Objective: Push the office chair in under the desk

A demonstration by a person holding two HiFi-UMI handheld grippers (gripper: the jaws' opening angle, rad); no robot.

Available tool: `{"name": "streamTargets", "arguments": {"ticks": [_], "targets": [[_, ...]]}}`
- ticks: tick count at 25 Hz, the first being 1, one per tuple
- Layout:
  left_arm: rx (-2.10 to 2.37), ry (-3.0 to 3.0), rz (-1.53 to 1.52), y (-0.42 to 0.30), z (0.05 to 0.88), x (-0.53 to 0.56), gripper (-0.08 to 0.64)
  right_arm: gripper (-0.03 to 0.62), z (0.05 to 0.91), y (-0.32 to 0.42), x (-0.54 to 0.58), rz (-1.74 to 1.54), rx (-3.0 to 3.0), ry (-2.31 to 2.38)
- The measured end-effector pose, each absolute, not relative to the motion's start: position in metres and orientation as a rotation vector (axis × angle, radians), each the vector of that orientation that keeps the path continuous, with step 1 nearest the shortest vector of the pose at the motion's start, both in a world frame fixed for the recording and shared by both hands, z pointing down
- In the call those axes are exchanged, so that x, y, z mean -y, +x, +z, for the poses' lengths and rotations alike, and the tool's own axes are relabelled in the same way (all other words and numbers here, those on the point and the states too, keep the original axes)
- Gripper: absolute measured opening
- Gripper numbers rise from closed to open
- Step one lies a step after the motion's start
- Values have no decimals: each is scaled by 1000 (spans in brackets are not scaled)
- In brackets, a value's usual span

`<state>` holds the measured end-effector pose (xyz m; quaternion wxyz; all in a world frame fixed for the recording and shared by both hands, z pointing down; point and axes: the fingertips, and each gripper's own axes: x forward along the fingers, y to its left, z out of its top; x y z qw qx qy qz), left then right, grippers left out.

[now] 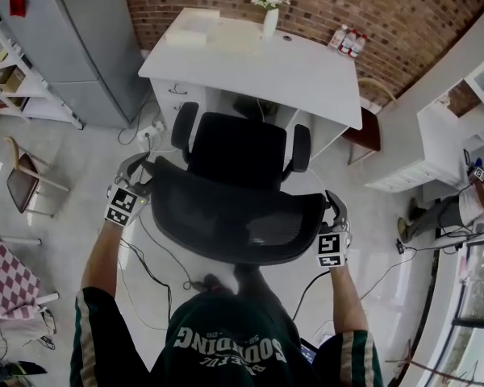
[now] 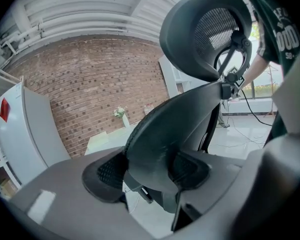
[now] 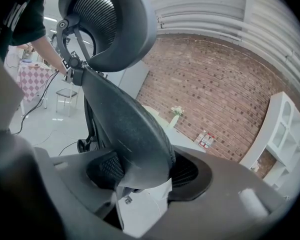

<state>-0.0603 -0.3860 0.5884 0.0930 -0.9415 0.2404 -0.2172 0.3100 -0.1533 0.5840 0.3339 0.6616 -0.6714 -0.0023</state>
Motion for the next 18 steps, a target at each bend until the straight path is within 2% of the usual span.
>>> {"name": "streamTargets", "arguments": {"ticks": [12,18], "targets": [[-828,-2792,-711,-67,592,390,263,241,587,304,147,5,1763,1745],[-965,-2802,-738,-104,604,364,265,249,588,306,127,66,1738,1830]]}}
